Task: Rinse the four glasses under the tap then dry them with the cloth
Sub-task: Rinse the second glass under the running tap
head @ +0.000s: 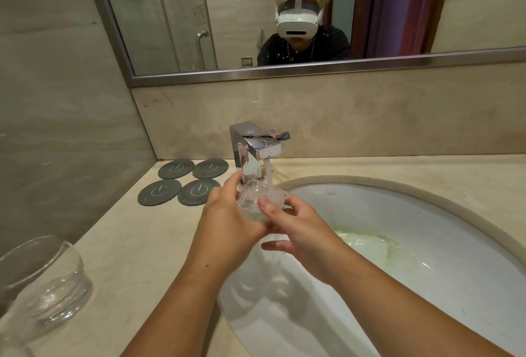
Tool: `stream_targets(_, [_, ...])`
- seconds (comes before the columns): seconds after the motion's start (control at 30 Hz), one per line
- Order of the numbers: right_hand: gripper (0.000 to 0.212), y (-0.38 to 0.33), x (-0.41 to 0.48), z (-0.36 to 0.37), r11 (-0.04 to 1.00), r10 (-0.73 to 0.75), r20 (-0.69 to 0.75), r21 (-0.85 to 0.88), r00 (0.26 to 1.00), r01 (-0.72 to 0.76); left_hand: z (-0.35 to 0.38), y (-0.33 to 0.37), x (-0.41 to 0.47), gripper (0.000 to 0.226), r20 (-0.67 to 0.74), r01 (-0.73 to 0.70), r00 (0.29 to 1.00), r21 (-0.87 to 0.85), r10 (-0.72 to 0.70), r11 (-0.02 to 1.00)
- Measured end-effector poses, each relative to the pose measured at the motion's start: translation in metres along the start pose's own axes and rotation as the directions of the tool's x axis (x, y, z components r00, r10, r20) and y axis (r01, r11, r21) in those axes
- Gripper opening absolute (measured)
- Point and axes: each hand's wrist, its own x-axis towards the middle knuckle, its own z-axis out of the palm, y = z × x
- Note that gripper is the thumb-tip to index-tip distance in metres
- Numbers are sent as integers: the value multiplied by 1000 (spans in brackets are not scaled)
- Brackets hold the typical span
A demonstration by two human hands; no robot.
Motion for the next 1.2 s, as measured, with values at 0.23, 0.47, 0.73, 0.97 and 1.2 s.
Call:
stream_targets(0.23, [27,-3,0,-4,998,-45,6,54,999,45,0,-1,2,107,85,15,996,-3,-15,1000])
stream_targets(0.47, [38,-2,5,-7,994,-36,32,107,999,32,-8,-1,3,53,255,90,966,-167,-46,982])
stream_targets(0.73, [38,-4,3,-5,978,28,105,203,994,-48,-7,1,-1,42,197,101,978,-149,-71,984])
stream_targets(0.97, [45,-4,-3,-3,1000,17,105,21,994,-19,-3,4,-2,71,64,68,996,-88,-63,994])
stream_targets(1.2, [34,-4,-4,0,999,-39,71,26,997,37,-1,0,-1,88,76,9,997,-30,-6,1000])
